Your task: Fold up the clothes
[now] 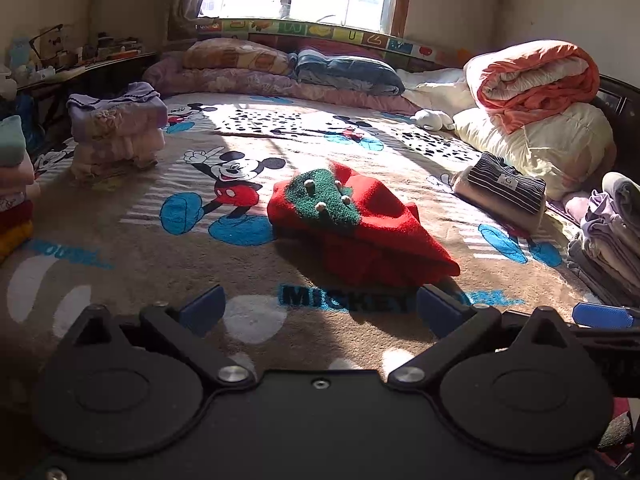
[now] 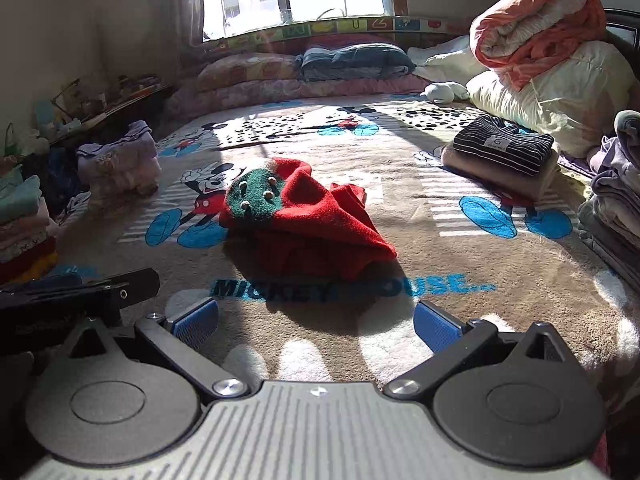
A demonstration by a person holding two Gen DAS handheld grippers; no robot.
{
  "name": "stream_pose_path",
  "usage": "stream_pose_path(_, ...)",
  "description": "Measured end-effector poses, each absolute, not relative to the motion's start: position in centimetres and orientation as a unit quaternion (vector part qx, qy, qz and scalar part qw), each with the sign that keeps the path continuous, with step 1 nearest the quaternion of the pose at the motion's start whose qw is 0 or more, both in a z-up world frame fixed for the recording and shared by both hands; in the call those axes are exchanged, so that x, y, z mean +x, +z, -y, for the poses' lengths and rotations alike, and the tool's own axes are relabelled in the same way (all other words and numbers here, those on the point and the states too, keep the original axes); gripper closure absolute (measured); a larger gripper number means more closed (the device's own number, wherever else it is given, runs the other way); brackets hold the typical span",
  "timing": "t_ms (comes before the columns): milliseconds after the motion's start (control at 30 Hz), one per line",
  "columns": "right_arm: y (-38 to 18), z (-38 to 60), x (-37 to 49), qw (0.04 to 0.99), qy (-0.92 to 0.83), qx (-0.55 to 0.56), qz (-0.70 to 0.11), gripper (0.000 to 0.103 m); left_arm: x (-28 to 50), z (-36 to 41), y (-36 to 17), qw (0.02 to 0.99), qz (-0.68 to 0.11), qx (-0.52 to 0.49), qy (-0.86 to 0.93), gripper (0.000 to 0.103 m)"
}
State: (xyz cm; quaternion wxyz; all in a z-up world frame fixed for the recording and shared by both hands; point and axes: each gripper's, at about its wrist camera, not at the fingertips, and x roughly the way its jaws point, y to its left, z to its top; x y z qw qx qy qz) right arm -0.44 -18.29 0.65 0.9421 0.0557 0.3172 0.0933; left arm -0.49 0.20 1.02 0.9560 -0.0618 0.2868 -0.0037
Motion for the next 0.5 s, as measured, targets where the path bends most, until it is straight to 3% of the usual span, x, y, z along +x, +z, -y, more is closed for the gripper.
stream_pose_path(300, -0.6, 19.3, 1.7, 0.936, 0.109, 0.08, -0.326, 0.0, 1.1, 0.2, 0.7, 0.953, -0.297, -0.059, 0.001, 0.0)
stream_pose_path(500, -2.9, 21.6, 3.8, 0.917, 0.158, 0.167, -0.327, 0.0, 2.7, 0.6, -0.2, 0.949, -0.311, -0.051, -0.012, 0.0)
